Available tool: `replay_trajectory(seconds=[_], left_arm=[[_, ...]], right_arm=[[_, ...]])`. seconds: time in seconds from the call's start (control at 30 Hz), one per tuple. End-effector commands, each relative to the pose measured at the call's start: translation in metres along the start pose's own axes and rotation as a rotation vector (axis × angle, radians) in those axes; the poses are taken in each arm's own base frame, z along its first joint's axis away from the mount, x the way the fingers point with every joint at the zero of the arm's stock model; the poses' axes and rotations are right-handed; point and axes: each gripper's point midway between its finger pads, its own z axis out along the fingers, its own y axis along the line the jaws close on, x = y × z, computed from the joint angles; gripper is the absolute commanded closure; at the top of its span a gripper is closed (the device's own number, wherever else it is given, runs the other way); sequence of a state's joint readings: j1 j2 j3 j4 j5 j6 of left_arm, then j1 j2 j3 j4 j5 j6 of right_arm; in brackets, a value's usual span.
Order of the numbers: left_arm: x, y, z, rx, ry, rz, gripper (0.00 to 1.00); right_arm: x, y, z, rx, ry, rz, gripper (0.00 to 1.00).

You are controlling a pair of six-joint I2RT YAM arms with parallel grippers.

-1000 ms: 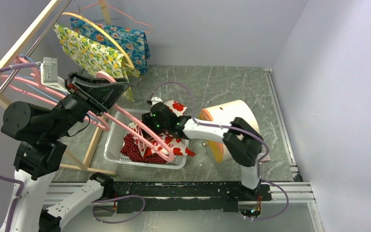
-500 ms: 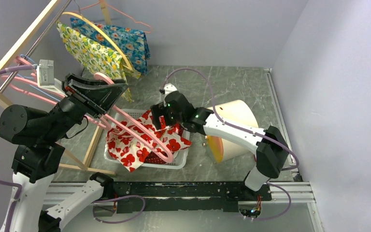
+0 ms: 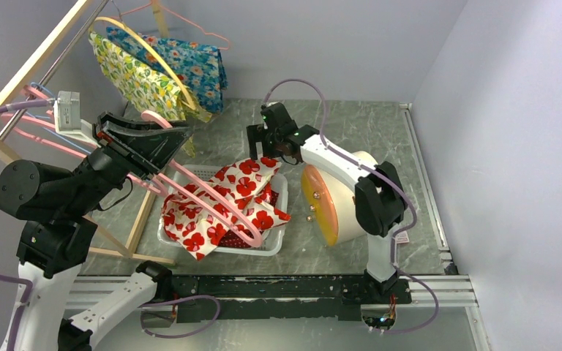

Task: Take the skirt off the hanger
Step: Adjust the skirt in the bin.

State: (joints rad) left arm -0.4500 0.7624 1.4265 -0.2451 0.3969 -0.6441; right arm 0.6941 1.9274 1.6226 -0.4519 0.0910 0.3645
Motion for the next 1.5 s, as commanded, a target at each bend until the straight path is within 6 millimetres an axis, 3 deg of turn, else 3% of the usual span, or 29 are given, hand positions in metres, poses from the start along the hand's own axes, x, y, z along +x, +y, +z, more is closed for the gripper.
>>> replay_trajectory(seconds=[0.0,0.2,0.33,0.43,0.53,0.67,0.77,0.8,0.83,0.93,1.07,1.17,1.27,1.47], left_arm=[[-0.009,-0.012,-0.004,0.032,-0.020,0.005,0.93],[-0.007,-0.010,-0.002,0.032,-0.015,0.001,0.93],[-0.008,-0.011,-0.001,0.035,-0.017,0.002,0.93],[-0.007,-0.011,-0.001,0.036,-0.014,0.000,0.93],[-0.007,-0.010,-0.001,0.035,-0.014,-0.001,0.93],[-0.005,-0.009,-0.001,0.033,-0.009,-0.001,0.93],[-0.006,-0.011,-0.001,0.036,-0.010,0.001,0.93],[-0.007,-0.011,-0.002,0.036,-0.010,0.001,0.93],[-0.007,-0.012,-0.002,0.037,-0.011,0.003,0.93],[-0.008,-0.013,-0.004,0.038,-0.011,0.007,0.93],[-0.006,-0.012,-0.004,0.036,-0.009,0.009,0.93],[-0.003,-0.009,-0.002,0.036,-0.001,0.004,0.93],[-0.003,-0.009,-0.001,0.036,0.003,0.006,0.93],[-0.005,-0.010,-0.003,0.029,-0.004,0.010,0.93]], right_arm=[[0.027,0.025,0.007,-0.149,0.127,-0.029,0.05],[0.029,0.063,-0.004,-0.377,0.127,-0.029,0.21],[0.022,0.091,-0.027,-0.550,0.104,-0.010,0.45],[0.020,0.108,-0.044,-0.658,0.100,0.006,0.58],[0.026,0.116,-0.053,-0.691,0.109,-0.011,0.61],[0.021,0.095,-0.050,-0.531,0.092,-0.038,0.47],[0.010,0.056,-0.049,-0.292,0.056,-0.058,0.20],[0.007,0.042,-0.049,-0.214,0.045,-0.064,0.06],[0.008,0.030,-0.050,-0.151,0.043,-0.067,0.01],[0.018,0.001,-0.049,-0.036,0.067,-0.063,0.00],[0.035,-0.021,-0.043,-0.003,0.121,-0.038,0.00],[0.041,-0.023,-0.039,-0.021,0.145,-0.019,0.00],[0.045,-0.013,-0.033,-0.093,0.159,0.002,0.00],[0.059,0.033,-0.032,-0.372,0.222,0.043,0.03]])
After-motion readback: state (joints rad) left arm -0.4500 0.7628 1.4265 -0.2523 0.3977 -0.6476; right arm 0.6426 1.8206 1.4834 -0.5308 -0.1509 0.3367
